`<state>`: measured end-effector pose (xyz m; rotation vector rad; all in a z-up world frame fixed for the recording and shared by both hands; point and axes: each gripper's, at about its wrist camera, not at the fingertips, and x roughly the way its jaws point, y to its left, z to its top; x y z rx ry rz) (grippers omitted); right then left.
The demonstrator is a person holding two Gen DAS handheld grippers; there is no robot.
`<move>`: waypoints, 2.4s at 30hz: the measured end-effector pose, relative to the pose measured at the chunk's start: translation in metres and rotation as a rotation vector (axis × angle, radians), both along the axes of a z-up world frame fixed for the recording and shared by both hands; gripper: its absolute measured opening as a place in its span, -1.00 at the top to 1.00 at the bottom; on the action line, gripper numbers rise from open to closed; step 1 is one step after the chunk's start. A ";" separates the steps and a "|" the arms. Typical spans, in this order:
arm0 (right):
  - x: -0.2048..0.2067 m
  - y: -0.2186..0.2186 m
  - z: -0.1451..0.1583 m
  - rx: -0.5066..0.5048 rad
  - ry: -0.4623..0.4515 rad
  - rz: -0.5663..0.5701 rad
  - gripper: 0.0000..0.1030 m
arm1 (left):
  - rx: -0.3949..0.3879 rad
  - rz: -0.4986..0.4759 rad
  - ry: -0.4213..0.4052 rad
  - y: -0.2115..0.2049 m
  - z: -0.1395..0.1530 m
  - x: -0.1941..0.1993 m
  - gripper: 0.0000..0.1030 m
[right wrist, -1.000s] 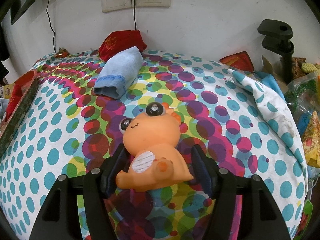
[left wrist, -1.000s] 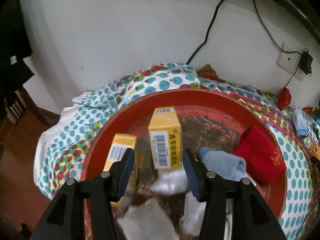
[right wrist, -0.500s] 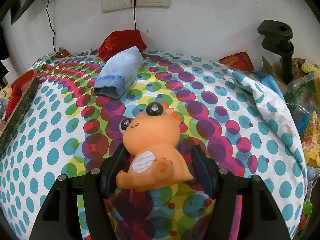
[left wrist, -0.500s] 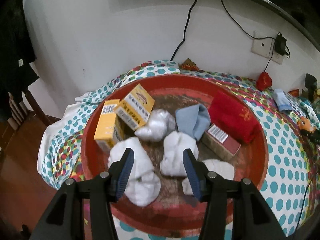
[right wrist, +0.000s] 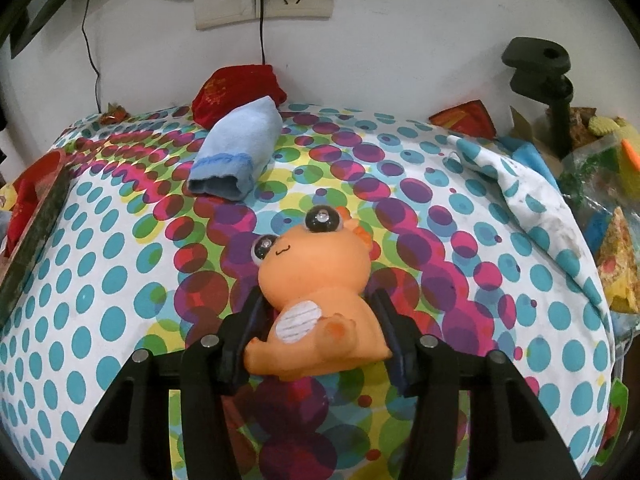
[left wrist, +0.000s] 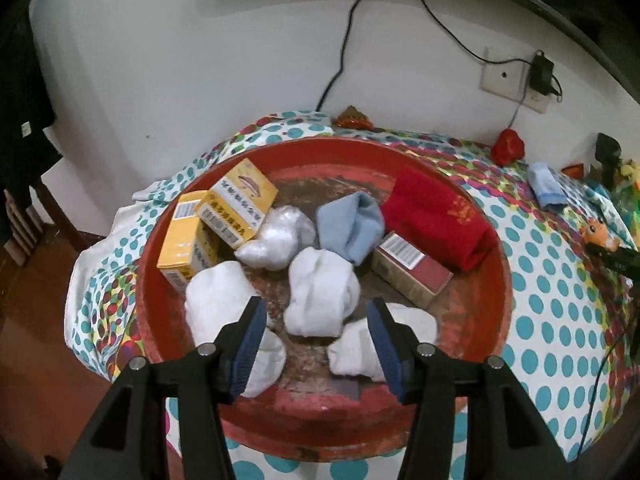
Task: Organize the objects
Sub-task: 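Carry the orange toy with right tool over the red tray, then lower the orange toy onto the red sock in the tray and open right tool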
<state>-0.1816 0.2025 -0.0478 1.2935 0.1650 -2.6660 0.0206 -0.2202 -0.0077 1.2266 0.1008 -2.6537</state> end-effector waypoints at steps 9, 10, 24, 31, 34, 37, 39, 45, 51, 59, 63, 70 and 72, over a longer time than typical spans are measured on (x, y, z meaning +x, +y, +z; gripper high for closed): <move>0.017 0.000 0.003 -0.019 -0.010 -0.062 0.04 | 0.017 0.023 -0.002 -0.006 0.005 0.006 -0.04; 0.020 0.000 0.003 -0.024 -0.012 -0.059 0.04 | 0.017 0.033 0.002 -0.009 0.007 0.007 -0.05; 0.070 -0.053 0.028 -0.071 -0.016 0.067 0.04 | 0.039 0.073 0.000 -0.025 0.015 0.012 -0.13; 0.066 -0.141 0.034 -0.063 0.002 0.196 0.04 | 0.070 0.099 -0.002 -0.030 0.014 0.013 -0.13; 0.070 -0.166 0.041 -0.066 0.008 0.245 0.03 | 0.070 0.114 -0.003 -0.033 0.014 0.015 -0.13; 0.073 -0.189 0.046 -0.070 0.013 0.285 0.03 | 0.053 0.124 -0.015 -0.035 0.012 0.015 -0.13; 0.076 -0.203 0.050 -0.075 0.022 0.313 0.03 | 0.048 0.126 -0.018 -0.035 0.012 0.015 -0.13; 0.083 -0.235 0.057 -0.047 0.030 0.379 0.03 | 0.033 0.134 -0.037 -0.035 0.008 0.013 -0.13; 0.084 -0.271 0.060 -0.043 0.020 0.436 0.03 | 0.048 0.136 -0.037 -0.036 0.008 0.013 -0.13; 0.076 -0.331 0.049 -0.035 -0.016 0.469 0.03 | 0.055 0.139 -0.042 -0.039 0.006 0.013 -0.13; 0.069 -0.350 0.045 -0.021 -0.011 0.450 0.02 | 0.046 0.148 -0.043 -0.042 0.006 0.013 -0.13; 0.054 -0.369 0.039 -0.005 -0.020 0.436 0.02 | 0.053 0.170 -0.027 -0.048 0.007 0.015 -0.13; 0.050 -0.372 0.039 0.007 -0.018 0.432 0.02 | 0.054 0.175 -0.037 -0.049 0.005 0.015 -0.13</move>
